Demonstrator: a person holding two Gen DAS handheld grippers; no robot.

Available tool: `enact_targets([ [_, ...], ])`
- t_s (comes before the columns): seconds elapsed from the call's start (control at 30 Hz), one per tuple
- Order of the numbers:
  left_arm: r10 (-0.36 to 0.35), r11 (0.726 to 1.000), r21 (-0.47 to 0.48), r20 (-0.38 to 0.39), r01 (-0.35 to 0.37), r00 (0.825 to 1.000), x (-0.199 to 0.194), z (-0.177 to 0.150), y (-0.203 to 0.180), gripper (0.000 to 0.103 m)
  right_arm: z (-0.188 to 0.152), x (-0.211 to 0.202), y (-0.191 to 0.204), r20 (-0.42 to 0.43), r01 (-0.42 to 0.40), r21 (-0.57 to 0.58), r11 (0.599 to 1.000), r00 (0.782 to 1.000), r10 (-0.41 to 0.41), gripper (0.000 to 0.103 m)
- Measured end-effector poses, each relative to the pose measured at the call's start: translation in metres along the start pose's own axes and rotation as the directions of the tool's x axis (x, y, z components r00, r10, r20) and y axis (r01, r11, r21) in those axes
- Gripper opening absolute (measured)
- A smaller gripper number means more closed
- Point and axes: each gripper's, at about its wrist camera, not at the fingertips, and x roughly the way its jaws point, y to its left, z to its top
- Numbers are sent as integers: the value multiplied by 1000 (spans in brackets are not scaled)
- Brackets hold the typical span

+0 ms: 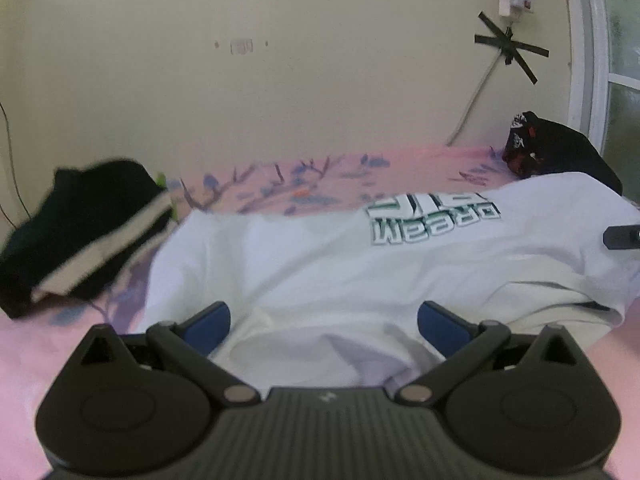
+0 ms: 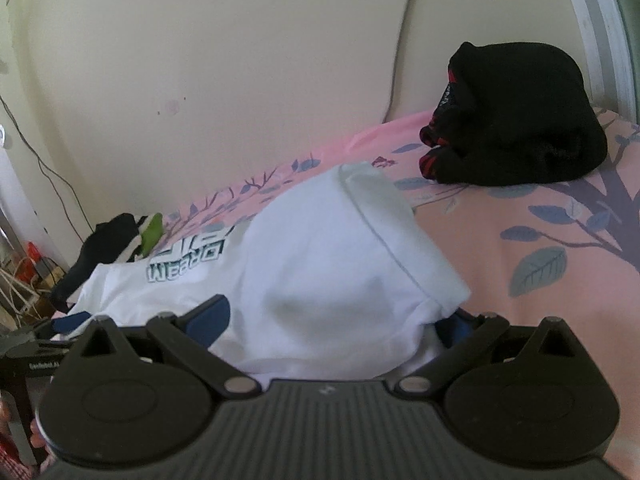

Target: Fold small clothes

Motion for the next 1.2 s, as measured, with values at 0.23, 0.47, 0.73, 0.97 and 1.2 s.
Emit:
enact_targets([
  [0.23,-35,994,-103,-25,32,999,5,5,18,103,-1,-2,-4,15,-14,25,1000,1000,13,97],
  [0.47,-76,984,-165,-16,73,997,5,5,31,103,-3,-4,-11,44,-40,78,996,998,36,97],
  [0.73,-71,986,-156,-94,55,993,17,7,30,103,-1,-3,-7,27,-22,55,998,999,20,97],
  [0.97,-49,992,-122,-112,35,992,20,7,26,103,-3,1,10,0,51,-56,997,999,-51,78],
  [1.2,-59,990,-131,-102,46,993,19,7,27,103,-10,-2,23,21,113,-143,983,994,-111,24],
])
